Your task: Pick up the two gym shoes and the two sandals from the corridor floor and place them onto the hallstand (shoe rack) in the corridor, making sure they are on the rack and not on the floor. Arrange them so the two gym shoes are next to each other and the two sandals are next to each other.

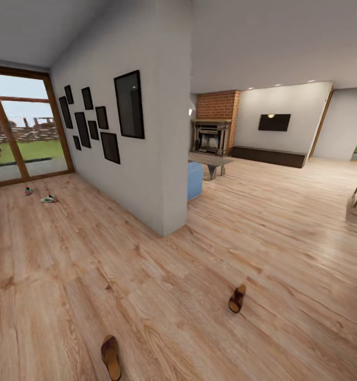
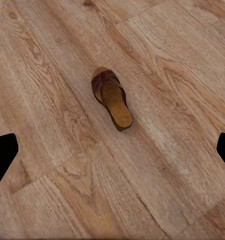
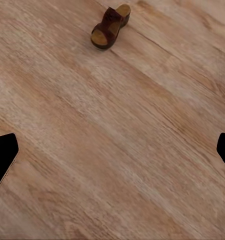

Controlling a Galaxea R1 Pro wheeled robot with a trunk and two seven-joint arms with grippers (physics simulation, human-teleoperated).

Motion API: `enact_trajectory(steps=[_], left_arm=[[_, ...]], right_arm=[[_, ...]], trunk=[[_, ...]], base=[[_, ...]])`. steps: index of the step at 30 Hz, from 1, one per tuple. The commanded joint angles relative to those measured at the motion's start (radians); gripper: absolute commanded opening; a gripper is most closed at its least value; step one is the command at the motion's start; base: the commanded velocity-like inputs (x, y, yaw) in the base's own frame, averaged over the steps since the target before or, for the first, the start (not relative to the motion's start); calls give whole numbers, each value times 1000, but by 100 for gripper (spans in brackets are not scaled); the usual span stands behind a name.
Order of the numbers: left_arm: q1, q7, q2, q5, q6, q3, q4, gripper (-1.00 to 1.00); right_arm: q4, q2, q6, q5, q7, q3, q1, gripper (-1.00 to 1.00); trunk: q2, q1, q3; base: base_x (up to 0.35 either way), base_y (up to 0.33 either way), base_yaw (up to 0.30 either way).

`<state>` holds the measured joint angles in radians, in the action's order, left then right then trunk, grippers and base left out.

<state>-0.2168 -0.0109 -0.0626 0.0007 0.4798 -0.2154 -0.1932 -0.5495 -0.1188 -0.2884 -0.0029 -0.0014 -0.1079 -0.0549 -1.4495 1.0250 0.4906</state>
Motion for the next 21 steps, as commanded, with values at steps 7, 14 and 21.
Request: enact_trajectory(steps=[7, 14, 21], left_arm=[[-1, -1, 0, 2, 4, -3, 0, 100], [-1, -1, -1, 5, 4, -4, 1, 100], [-1, -1, -1, 5, 4, -4, 1, 100]], right_arm=[[0, 0, -3, 0, 0, -1, 0, 100], [0, 0, -3, 0, 0, -1, 0, 100], [0, 0, -3, 0, 0, -1, 0, 100]], trunk=[[-1, 0, 4], [-1, 0, 7], [-1, 0, 10]], base=[[207, 56, 278], [291, 110, 278], [124, 43, 278]])
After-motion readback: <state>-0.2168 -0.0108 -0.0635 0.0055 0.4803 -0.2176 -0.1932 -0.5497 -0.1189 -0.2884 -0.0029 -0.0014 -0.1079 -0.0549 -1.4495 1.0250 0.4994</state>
